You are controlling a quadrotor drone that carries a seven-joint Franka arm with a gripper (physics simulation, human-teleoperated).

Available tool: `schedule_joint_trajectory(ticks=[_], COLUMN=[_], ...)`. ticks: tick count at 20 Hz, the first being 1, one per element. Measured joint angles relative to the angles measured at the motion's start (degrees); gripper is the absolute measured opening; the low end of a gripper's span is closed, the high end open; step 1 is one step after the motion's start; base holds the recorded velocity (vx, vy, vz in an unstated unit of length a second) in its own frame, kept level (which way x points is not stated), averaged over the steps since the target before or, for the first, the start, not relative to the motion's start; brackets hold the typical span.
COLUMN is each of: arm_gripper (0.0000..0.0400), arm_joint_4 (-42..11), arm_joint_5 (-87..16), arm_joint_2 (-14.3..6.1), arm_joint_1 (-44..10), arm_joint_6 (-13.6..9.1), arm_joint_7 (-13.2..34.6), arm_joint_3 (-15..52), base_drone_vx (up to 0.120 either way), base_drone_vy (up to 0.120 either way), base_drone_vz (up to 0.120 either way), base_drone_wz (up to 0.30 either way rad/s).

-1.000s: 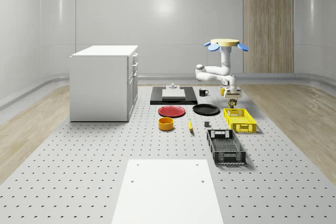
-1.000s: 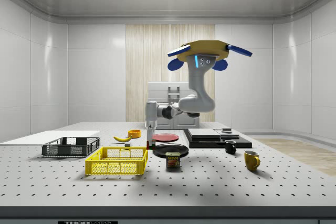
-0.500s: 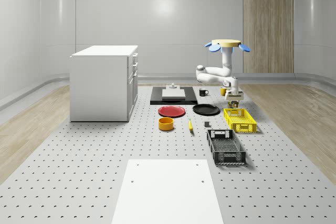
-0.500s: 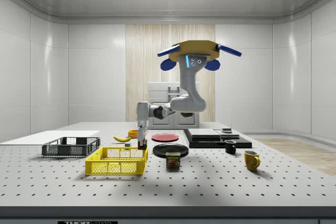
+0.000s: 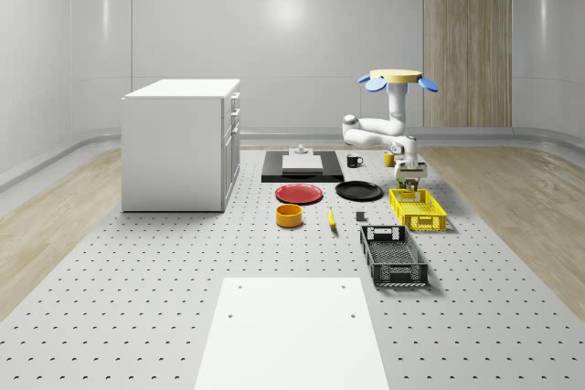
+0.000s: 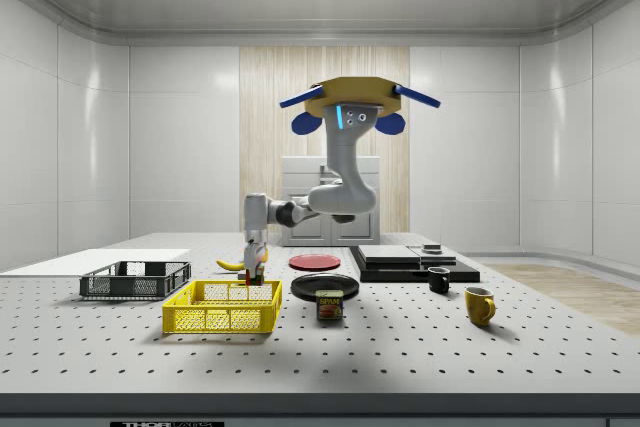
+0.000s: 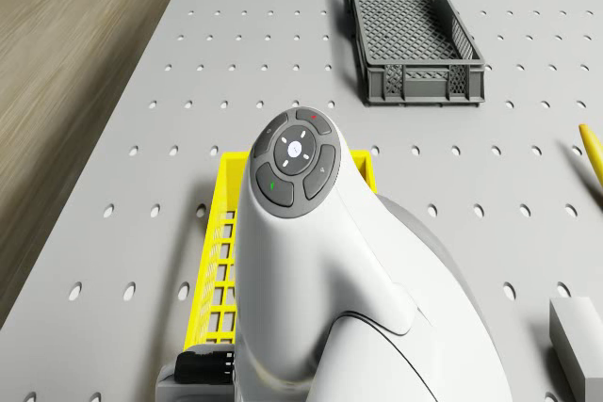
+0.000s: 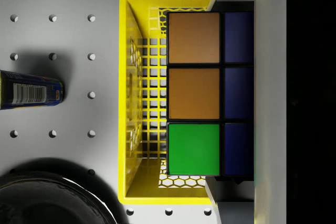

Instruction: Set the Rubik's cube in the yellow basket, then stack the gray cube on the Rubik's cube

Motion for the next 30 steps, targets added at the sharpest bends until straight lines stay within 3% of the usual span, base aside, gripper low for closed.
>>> schedule_joint_trajectory(ticks=[6,30], arm_gripper=[0.0325,0.0325], arm_joint_4=[0.01,3.08], arm_joint_5=[0.10,-10.39], arm_joint_2=[-0.24,0.00], arm_joint_1=[-0.05,-1.98], arm_joint_6=[0.22,4.34], arm_joint_7=[0.04,0.08], arm_joint_3=[0.03,-11.13], base_drone_vx=[0.120,0.000], base_drone_vy=[0.000,0.000], base_drone_vz=[-0.100,0.000], base_drone_wz=[0.000,0.000])
